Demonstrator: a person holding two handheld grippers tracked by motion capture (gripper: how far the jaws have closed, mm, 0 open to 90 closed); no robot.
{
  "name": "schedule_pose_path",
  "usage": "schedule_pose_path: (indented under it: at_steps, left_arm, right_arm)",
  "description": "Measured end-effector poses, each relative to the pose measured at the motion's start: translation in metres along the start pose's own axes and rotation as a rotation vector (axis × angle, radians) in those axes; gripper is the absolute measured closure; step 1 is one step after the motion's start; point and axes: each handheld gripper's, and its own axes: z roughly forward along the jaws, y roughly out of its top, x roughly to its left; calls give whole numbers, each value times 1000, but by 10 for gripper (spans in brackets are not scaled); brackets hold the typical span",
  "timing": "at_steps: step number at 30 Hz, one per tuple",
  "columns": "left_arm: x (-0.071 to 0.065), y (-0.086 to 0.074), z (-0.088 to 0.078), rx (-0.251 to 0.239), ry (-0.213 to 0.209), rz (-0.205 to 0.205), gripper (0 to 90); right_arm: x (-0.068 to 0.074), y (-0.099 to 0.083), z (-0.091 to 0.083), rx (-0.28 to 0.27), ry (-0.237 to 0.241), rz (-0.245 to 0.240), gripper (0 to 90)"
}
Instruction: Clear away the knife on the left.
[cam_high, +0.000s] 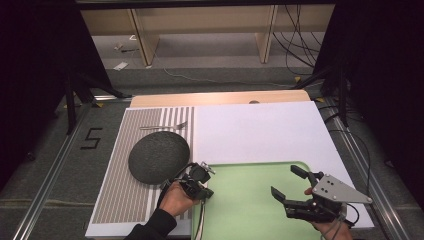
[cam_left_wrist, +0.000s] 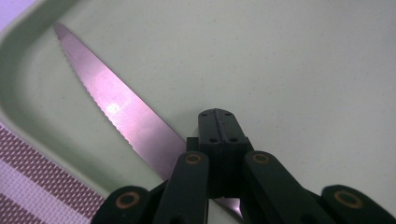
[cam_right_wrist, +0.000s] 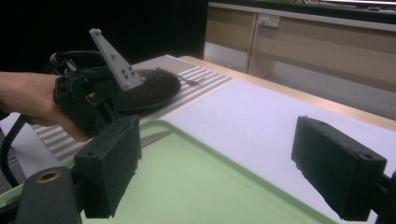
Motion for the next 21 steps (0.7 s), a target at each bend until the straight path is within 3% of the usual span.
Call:
schedule_pose_path:
  at_steps: [4, 8, 15, 21]
  left_arm:
    - [2, -1, -1, -1, -8, -11, 894]
    - [1, -1, -1, -5, -16, -7, 833]
    - [0, -1, -6, -54, -57, -14, 542]
    - [-2, -2, -12, -104, -36, 5, 393]
  right_arm:
    - [0, 0, 0, 0, 1, -2, 168]
    - [0, 0, 0, 0, 1, -3, 168]
    - [0, 0, 0, -1, 2, -2, 168]
    - [0, 0, 0, -2, 2, -2, 168]
